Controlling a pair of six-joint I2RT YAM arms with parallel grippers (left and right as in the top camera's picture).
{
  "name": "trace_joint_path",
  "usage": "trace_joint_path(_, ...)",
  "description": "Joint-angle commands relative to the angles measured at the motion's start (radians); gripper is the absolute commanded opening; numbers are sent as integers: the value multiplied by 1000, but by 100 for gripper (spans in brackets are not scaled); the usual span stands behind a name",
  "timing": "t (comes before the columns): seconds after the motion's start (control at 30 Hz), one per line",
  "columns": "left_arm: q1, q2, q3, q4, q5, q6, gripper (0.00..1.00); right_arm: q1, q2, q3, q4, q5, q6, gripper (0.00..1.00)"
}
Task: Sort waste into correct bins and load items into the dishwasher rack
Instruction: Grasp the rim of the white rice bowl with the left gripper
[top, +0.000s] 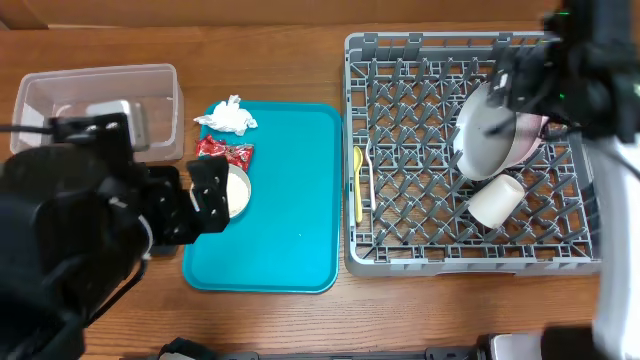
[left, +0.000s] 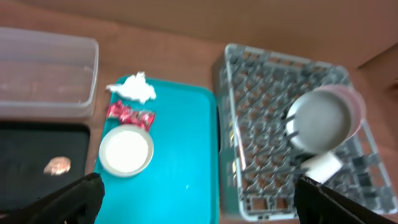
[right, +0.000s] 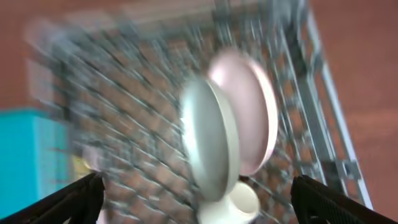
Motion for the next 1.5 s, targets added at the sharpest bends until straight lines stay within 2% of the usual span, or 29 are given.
trace_joint_path(0.0, -5, 60, 5, -25, -4, 35, 100, 6, -153, 64, 15, -172, 22, 100)
trace_joint_path(0.13, -5, 124, 5, -90, -27, 35, 100, 6, -251, 64, 20, -406, 22, 100)
trace_joint_path(0.27, -5, 192, -3, -147, -122, 16, 100, 6, -295, 64, -8, -518, 22, 100)
trace_joint_path(0.37, -4, 239, -55, -136, -164, 16, 93, 6, -302, 64, -47, -533, 23, 100)
trace_joint_path(0.47, -4, 311, -144, -110, -182, 14, 78, 6, -291, 64, -87, -532, 22, 100)
trace_joint_path(0.53, -4, 364, -211, -73, -170, 11, 73, 6, -279, 64, -110, -521, 22, 100)
trace_joint_path(0.7, -3, 505, -324, 48, -121, 12, 75, 6, -246, 64, -173, -486, 22, 100)
trace_joint_path(0.83, 10, 606, -383, 153, -19, 55, 70, 6, -225, 64, -204, -476, 22, 97)
trace_joint_path(0.93, 26, 671, -415, 181, 15, 56, 45, 6, -224, 64, -204, -470, 21, 95)
trace_joint_path(0.97, 31, 689, -421, 180, 19, 54, 41, 6, -224, 64, -204, -460, 22, 94)
trace_joint_path(1.13, 46, 733, -480, 226, -55, 19, 51, 6, -224, 64, -219, -404, 22, 90)
trace_joint_path(1.27, 69, 735, -556, 318, -42, 19, 58, 6, -224, 64, -214, -404, 22, 90)
trace_joint_path(1.33, 83, 735, -597, 356, -43, 19, 58, 6, -224, 64, -212, -404, 22, 90)
trace_joint_path(1.47, 104, 735, -663, 424, -43, 20, 51, 6, -224, 64, -214, -404, 22, 90)
